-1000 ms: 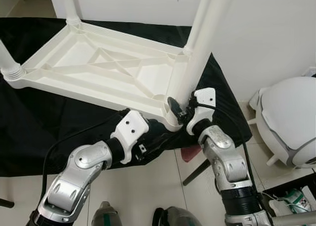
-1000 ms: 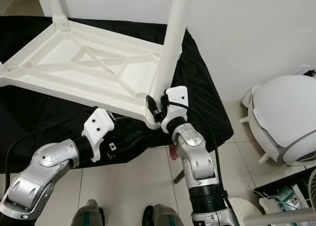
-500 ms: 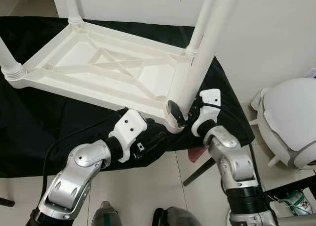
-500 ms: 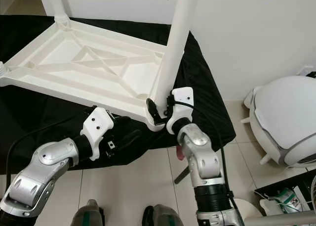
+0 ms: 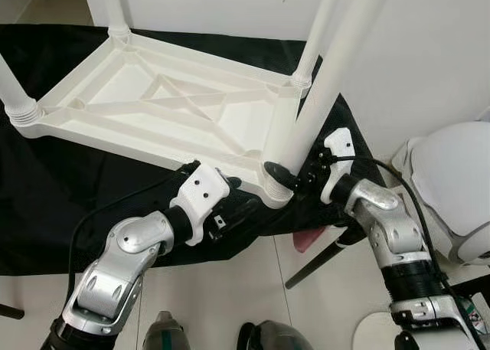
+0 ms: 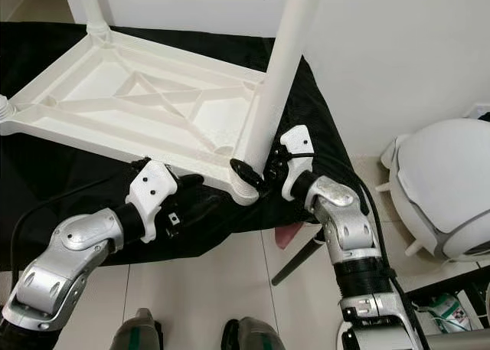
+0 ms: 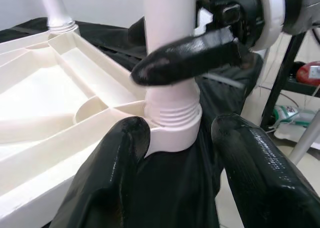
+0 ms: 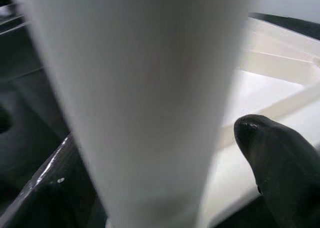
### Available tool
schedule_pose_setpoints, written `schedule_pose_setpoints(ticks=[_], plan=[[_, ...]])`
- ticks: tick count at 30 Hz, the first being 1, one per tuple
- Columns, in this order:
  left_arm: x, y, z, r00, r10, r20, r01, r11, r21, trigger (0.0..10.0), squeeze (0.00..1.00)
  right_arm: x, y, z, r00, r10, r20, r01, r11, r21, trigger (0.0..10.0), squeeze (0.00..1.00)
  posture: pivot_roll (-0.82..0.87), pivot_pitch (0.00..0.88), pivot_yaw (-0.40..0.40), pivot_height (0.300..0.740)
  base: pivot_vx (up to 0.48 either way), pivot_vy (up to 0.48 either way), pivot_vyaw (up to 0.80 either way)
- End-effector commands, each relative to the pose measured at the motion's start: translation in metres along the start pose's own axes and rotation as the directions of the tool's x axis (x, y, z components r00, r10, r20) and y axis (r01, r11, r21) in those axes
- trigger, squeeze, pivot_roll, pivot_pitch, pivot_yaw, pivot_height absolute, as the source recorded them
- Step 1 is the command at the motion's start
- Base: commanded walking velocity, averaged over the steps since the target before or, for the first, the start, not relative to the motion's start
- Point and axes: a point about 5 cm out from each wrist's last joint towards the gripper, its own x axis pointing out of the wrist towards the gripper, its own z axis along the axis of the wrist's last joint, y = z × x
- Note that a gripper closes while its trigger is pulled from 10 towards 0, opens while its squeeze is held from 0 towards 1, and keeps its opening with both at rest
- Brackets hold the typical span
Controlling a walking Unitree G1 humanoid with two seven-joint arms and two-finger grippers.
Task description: Building children table
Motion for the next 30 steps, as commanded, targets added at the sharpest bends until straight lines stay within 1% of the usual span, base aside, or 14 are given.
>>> schedule_pose_setpoints(ticks=[1,5,6,8,9,13,18,21,23,25,27,28,29,30], plan=[[0.001,0.001,-0.002,0.999,0.049,-0.01,-0.049,0.999,-0.003,10.0,0.0,0.002,0.0,-0.003,0.998,0.068,-0.017,-0.068,0.998,-0.015,10.0,0.0,0.02,0.025,-0.08,0.74,0.0,0.0,0.0],[0.0,0.0,-0.001,0.999,0.05,-0.009,-0.05,0.999,-0.005,10.0,0.0,0.004,-0.001,-0.006,0.992,0.125,-0.026,-0.126,0.992,-0.023,9.9,0.0,0.03,0.028,-0.079,0.74,0.0,0.0,0.0],[0.0,0.001,-0.001,0.999,0.053,-0.009,-0.053,0.999,-0.006,10.0,0.0,0.004,-0.001,-0.008,0.99,0.139,-0.035,-0.14,0.99,-0.028,4.2,0.0,0.04,0.03,-0.079,0.74,0.0,0.0,0.0],[0.0,0.001,-0.001,0.998,0.054,-0.01,-0.054,0.998,-0.007,10.0,0.0,0.005,-0.002,-0.01,0.988,0.149,-0.041,-0.151,0.988,-0.031,4.2,0.0,0.04,0.031,-0.08,0.74,0.0,0.0,0.0],[0.0,0.001,-0.001,0.998,0.058,-0.011,-0.058,0.998,-0.007,10.0,0.0,0.004,-0.002,-0.012,0.985,0.164,-0.047,-0.165,0.986,-0.019,0.0,0.0,0.04,0.034,-0.081,0.74,0.0,0.0,0.0],[0.0,0.001,-0.001,0.998,0.061,-0.01,-0.061,0.998,-0.007,10.0,0.0,0.0,-0.003,-0.017,0.981,0.182,-0.064,-0.182,0.983,-0.001,0.0,0.0,0.03,0.036,-0.082,0.74,0.0,0.0,0.0],[0.001,0.001,-0.001,0.998,0.061,-0.009,-0.061,0.998,-0.007,10.0,0.0,-0.002,-0.007,-0.017,0.986,0.157,-0.053,-0.157,0.988,0.005,0.0,0.0,0.02,0.035,-0.082,0.74,0.0,0.0,0.0],[0.003,0.002,-0.001,0.998,0.061,-0.007,-0.061,0.998,-0.008,10.0,0.0,-0.002,-0.009,-0.016,0.991,0.131,-0.036,-0.13,0.991,0.016,0.0,0.0,0.02,0.035,-0.082,0.74,0.0,0.0,0.0],[0.004,0.002,0.0,0.998,0.059,-0.004,-0.06,0.998,-0.008,10.0,0.0,-0.004,-0.01,-0.014,0.997,0.072,-0.023,-0.072,0.997,0.012,0.0,0.0,0.01,0.039,-0.082,0.74,0.0,0.0,0.0],[0.004,0.001,0.0,0.998,0.058,-0.004,-0.058,0.998,-0.008,10.0,0.0,-0.005,-0.008,-0.013,0.999,0.043,-0.014,-0.042,0.999,0.025,0.0,0.0,0.01,0.042,-0.084,0.74,0.0,0.0,0.0],[0.004,0.001,0.0,0.998,0.058,-0.004,-0.058,0.998,-0.008,10.0,0.0,-0.005,-0.008,-0.013,0.999,0.043,-0.014,-0.042,0.999,0.025,0.0,0.0,0.01,0.042,-0.084,0.74,0.0,0.0,0.0],[0.004,0.001,-0.001,0.998,0.058,-0.004,-0.058,0.998,-0.009,10.0,0.0,-0.006,-0.006,-0.013,1.0,0.023,-0.018,-0.023,0.999,0.031,1.1,0.0,0.01,0.042,-0.084,0.74,0.0,0.0,0.0],[0.004,0.001,-0.001,0.998,0.057,-0.003,-0.057,0.998,-0.01,10.0,0.0,-0.002,0.002,-0.015,0.998,-0.057,-0.02,0.058,0.997,0.041,10.0,0.0,0.0,0.042,-0.084,0.74,0.0,0.0,0.0],[0.004,0.001,-0.001,0.998,0.057,-0.003,-0.057,0.998,-0.01,10.0,0.0,-0.002,0.002,-0.015,0.998,-0.057,-0.02,0.058,0.997,0.041,10.0,0.0,0.0,0.042,-0.084,0.74,0.0,0.0,0.0]])
